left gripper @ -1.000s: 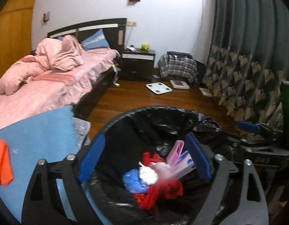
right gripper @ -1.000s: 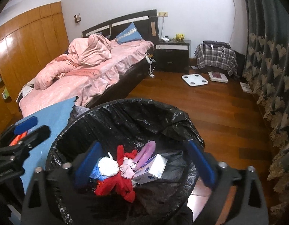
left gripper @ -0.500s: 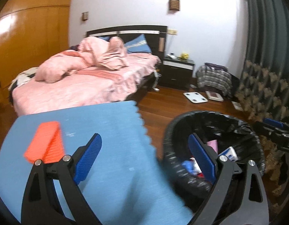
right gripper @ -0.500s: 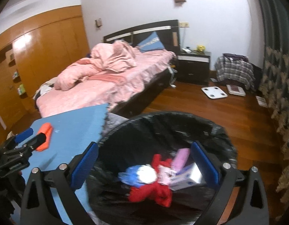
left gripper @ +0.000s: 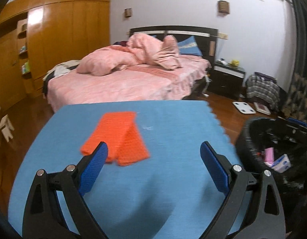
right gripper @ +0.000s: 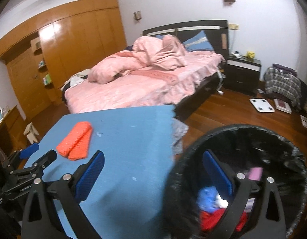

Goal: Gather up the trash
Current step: 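Move both tools back over the table toward the orange mesh pads, then grasp one orange mesh pad with the left tool while the right tool grasps the other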

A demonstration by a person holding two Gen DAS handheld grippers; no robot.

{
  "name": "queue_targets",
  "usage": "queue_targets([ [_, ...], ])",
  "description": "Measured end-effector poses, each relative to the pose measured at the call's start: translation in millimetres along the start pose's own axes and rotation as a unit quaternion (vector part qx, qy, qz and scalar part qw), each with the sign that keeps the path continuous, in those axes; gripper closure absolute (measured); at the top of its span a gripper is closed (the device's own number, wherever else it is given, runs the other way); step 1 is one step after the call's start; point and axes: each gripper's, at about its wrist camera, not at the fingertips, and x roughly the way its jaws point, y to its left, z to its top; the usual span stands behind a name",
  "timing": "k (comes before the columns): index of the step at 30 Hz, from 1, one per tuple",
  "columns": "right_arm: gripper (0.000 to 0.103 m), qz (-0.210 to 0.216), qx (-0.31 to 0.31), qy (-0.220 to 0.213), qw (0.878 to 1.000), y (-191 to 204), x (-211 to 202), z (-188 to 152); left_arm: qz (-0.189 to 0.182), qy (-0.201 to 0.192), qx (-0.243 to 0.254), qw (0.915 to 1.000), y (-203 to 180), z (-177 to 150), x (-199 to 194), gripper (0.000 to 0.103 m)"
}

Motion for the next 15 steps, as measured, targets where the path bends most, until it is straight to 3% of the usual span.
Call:
queue_targets([
  [8,0.006,0.019,-0.019,0.029,0.999,49.9,58.1,2.4,0.038,0.028,-0.020,0.9987,50.4,1.1,41.4,0.013],
  [15,0.006,0.022,-0.036,0.045,0.998,75.5,90.2,4.7,0.041,0.064,-0.022,0.9969,73.0,0.8,86.7,0.019],
])
